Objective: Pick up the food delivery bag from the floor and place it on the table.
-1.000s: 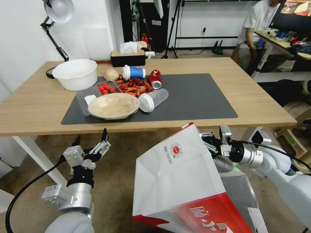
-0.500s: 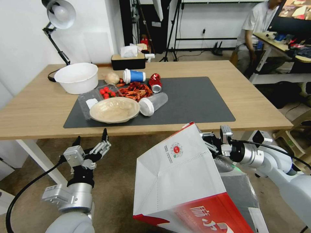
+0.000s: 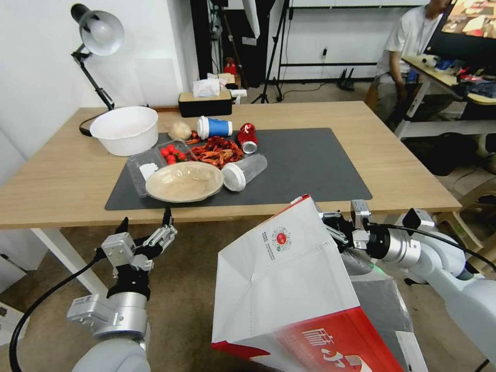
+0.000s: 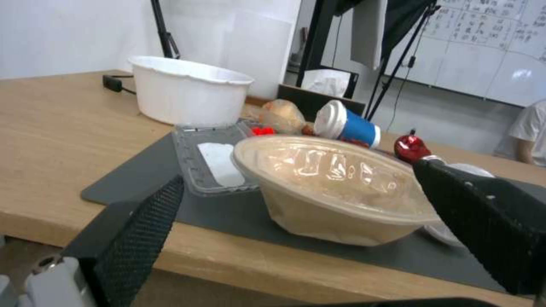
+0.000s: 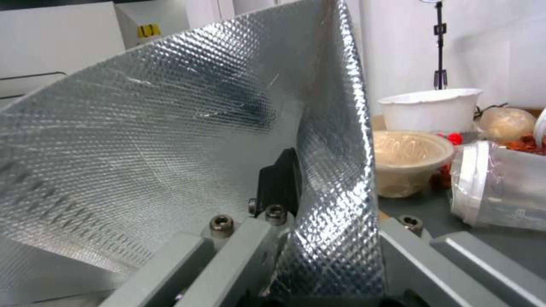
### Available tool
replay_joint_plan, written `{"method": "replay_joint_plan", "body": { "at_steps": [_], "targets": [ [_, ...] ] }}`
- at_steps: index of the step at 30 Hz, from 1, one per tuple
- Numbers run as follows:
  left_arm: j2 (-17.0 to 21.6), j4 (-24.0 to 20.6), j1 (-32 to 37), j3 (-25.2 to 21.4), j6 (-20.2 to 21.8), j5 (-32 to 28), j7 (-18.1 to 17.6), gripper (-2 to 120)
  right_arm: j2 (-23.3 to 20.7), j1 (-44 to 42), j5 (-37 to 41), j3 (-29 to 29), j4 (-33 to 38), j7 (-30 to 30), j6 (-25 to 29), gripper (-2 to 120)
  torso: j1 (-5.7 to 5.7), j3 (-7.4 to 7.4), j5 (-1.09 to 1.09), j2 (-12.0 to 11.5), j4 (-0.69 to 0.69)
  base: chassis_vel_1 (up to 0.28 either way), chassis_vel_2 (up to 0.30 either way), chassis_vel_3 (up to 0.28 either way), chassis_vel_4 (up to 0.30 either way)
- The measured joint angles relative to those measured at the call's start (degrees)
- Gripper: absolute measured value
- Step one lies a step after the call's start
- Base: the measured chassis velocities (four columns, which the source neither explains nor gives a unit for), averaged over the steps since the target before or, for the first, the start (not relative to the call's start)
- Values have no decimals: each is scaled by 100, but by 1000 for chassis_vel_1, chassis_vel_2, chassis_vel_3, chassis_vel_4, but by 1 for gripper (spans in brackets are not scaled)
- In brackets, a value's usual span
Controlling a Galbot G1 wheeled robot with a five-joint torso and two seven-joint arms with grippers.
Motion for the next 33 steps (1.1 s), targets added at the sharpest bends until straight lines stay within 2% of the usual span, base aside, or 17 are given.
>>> {"method": "replay_joint_plan", "body": {
  "at_steps": [14, 19, 33],
  "targets": [
    [9, -12, 8, -11, 4, -1, 19, 100, 26, -8, -15, -5, 0, 19, 8, 0, 158, 201, 0, 357, 0, 0, 0, 0, 0],
    [10, 20, 5, -14, -77, 1, -115, 100, 36, -12, -16, -2, 18, 39, 12, 0, 230, 291, -1, 524, 0, 0, 0, 0, 0],
    [39, 31, 42, -18, -203, 84, 4, 100, 24, -50, -3, 37, 23, 55, 16, 0, 243, 292, 0, 535, 0, 0, 0, 0, 0]
  ]
}}
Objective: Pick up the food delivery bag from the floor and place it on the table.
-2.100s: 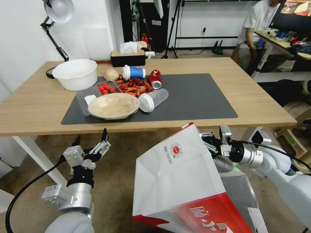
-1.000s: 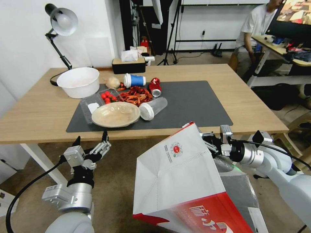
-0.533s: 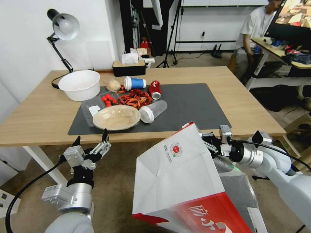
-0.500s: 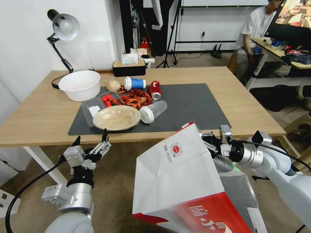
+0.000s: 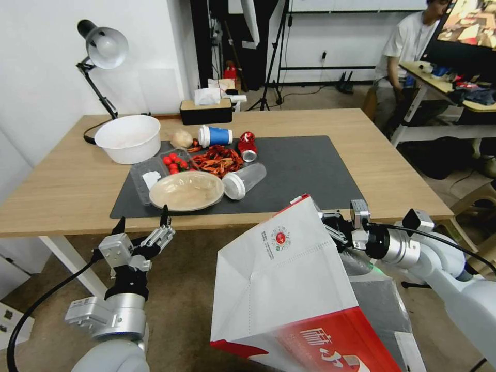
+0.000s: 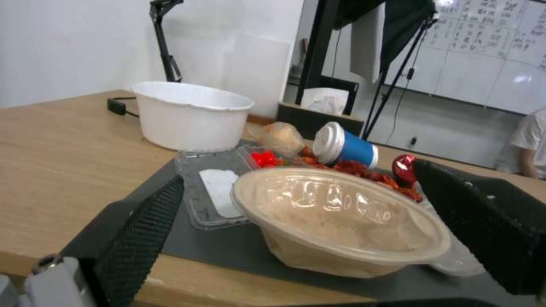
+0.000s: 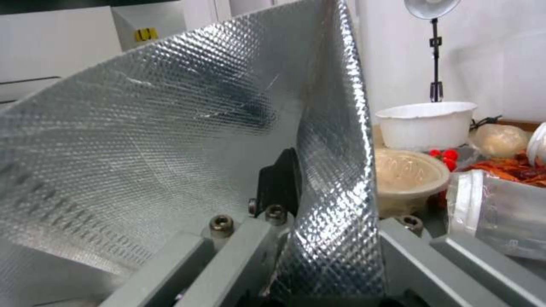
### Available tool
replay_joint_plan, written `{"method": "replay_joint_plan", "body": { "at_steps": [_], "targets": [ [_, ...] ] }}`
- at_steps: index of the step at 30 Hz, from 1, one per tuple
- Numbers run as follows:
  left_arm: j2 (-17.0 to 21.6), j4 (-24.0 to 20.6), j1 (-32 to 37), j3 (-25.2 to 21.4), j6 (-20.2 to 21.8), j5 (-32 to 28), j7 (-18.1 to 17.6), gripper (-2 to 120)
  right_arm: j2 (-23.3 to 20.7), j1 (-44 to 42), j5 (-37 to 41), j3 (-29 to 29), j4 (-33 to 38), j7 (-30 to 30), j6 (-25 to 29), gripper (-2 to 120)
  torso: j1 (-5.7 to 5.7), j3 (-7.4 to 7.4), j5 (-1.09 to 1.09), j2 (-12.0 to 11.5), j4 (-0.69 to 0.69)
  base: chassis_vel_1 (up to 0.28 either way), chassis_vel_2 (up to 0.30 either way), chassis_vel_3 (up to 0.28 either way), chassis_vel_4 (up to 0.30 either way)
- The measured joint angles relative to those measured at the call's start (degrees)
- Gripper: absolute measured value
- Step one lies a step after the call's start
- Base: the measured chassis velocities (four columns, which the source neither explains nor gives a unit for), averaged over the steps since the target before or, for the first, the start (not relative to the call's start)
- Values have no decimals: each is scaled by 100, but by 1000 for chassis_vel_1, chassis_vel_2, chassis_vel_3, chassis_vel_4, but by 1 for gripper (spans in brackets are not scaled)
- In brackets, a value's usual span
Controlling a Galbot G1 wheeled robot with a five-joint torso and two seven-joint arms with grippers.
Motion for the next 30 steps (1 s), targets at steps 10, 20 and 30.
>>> {"method": "replay_joint_plan", "body": {
  "at_steps": [10, 20, 30],
  "targets": [
    [48, 49, -22, -30, -69, 28, -7, 100, -45, 94, 426, 134, -18, 191, -4, 0, -10, -12, 2, -23, 0, 0, 0, 0, 0],
    [79, 59, -62, -31, -73, 24, -39, 100, -583, 506, 2464, 841, 560, 1973, 113, 0, -17, -21, 0, -39, 0, 0, 0, 0, 0],
    [111, 32, -61, -60, -73, 10, -117, 100, -802, 1662, 2787, 486, 790, 5831, 492, 0, -22, -26, 0, -49, 0, 0, 0, 0, 0]
  ]
}}
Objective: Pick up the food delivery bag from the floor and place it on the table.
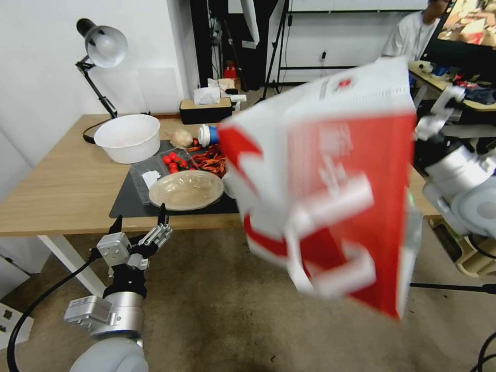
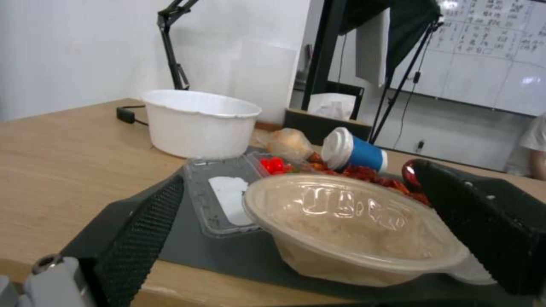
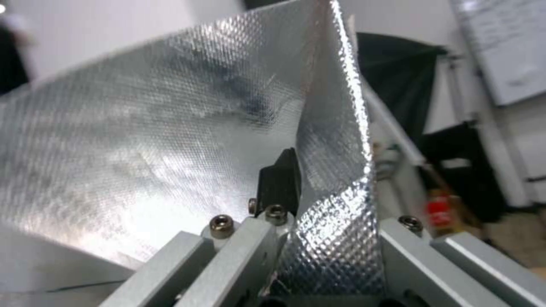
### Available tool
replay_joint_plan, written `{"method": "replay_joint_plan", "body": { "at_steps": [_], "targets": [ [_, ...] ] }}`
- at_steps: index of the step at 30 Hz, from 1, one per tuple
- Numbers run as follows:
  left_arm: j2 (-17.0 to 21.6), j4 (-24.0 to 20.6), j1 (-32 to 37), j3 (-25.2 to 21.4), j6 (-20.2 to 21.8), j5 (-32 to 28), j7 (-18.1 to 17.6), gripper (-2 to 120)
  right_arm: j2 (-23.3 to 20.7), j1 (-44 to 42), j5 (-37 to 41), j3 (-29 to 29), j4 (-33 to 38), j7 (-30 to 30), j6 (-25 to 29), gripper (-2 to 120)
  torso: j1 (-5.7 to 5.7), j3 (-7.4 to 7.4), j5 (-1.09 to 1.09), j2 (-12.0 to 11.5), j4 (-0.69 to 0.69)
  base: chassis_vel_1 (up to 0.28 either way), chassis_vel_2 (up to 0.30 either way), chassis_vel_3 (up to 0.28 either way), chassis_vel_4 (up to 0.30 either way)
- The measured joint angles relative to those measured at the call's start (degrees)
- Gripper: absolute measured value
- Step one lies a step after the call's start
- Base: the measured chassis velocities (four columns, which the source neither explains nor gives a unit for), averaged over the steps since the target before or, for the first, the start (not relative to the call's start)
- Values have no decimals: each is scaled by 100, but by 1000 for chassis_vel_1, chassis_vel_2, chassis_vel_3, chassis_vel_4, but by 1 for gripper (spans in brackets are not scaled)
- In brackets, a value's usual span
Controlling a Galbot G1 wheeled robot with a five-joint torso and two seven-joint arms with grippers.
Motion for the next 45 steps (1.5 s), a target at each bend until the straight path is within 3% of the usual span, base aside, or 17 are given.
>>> {"method": "replay_joint_plan", "body": {
  "at_steps": [10, 21, 41, 43, 45],
  "targets": [
    [-9, -48, 85, -44, -73, 65, 0, 100, 352, 1046, -535, -1002, -561, 1231, -5, 0, -3, -3, 0, -6, 1, 0, 0, 0, 0],
    [-44, -47, 97, -28, -114, 117, 11, 100, 339, 1172, -994, -1106, -854, 2187, -244, 0, -5, -5, 1, -9, -2, 0, 0, 0, 0],
    [-2, -27, 69, -28, -112, 74, 6, 100, 431, 1269, -1098, -1182, -1264, 2454, -507, 0, -6, -7, 0, -12, 0, 0, 0, 0, 0],
    [1, -27, 76, -28, -112, 75, 7, 100, 439, 1269, -1148, -1188, -1272, 2447, -513, 3, -6, -7, 0, -12, 0, 0, 0, 0, 0],
    [9, -26, 72, -30, -112, 75, 7, 100, 449, 1286, -1196, -1205, -1306, 2347, -537, 14, -6, -7, 1, -12, -1, 0, 0, 0, 0]
  ]
}}
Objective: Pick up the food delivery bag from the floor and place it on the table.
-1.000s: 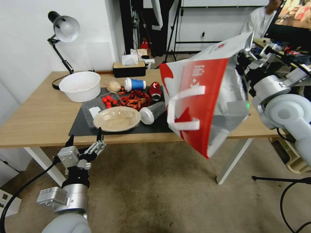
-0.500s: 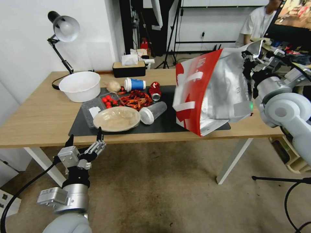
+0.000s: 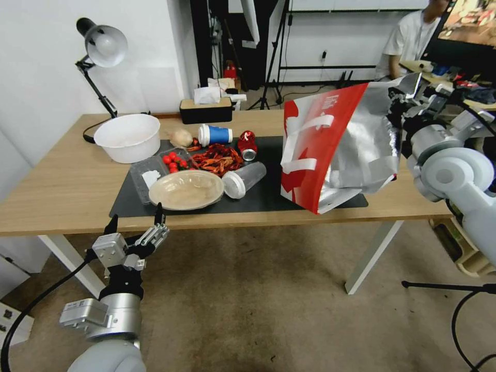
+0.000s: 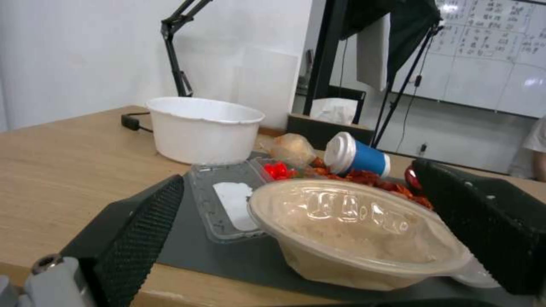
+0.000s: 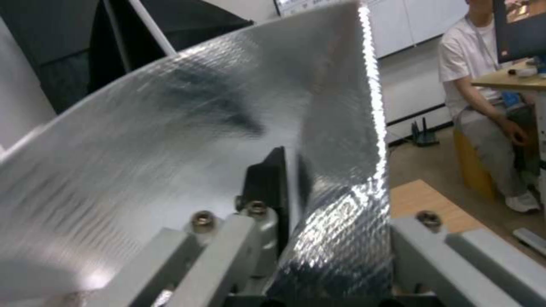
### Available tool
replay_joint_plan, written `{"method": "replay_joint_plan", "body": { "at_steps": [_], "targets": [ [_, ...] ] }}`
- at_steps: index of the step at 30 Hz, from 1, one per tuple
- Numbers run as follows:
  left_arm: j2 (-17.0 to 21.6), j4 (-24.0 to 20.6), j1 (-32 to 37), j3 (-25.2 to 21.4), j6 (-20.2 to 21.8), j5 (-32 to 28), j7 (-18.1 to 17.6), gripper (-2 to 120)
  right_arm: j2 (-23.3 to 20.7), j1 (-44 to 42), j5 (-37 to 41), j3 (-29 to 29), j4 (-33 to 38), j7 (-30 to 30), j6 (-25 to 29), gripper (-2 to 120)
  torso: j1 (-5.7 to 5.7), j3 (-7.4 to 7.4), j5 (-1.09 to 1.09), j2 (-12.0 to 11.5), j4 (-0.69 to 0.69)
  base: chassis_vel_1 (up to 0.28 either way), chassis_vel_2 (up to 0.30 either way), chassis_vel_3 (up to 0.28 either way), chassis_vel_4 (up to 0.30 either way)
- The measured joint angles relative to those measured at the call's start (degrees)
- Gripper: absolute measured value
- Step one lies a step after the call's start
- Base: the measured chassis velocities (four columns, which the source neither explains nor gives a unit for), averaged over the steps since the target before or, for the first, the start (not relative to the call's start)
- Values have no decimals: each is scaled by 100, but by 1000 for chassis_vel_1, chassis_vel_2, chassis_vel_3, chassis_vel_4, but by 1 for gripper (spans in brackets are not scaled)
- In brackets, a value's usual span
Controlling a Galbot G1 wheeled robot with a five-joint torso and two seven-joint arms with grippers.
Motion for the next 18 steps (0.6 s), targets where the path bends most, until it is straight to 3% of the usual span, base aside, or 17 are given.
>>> {"method": "replay_joint_plan", "body": {
  "at_steps": [4, 7, 18],
  "targets": [
    [2, 0, 0, 0, 0, -1, 4, 100, 12, 67, -22, -47, -46, -40, -2, 22, 0, 0, 0, 0, 1, 0, 0, 0, 0],
    [-2, 7, 7, 4, 0, 4, 9, 100, 19, 157, -110, -126, -95, -80, -2, 39, 0, 0, 0, -1, 0, 0, 0, 0, 0],
    [-7, 5, -5, -14, 4, 1, 9, 100, 19, 248, -584, -240, -170, -350, 79, 77, 0, 0, 0, -1, 1, 0, 0, 0, 0]
  ]
}}
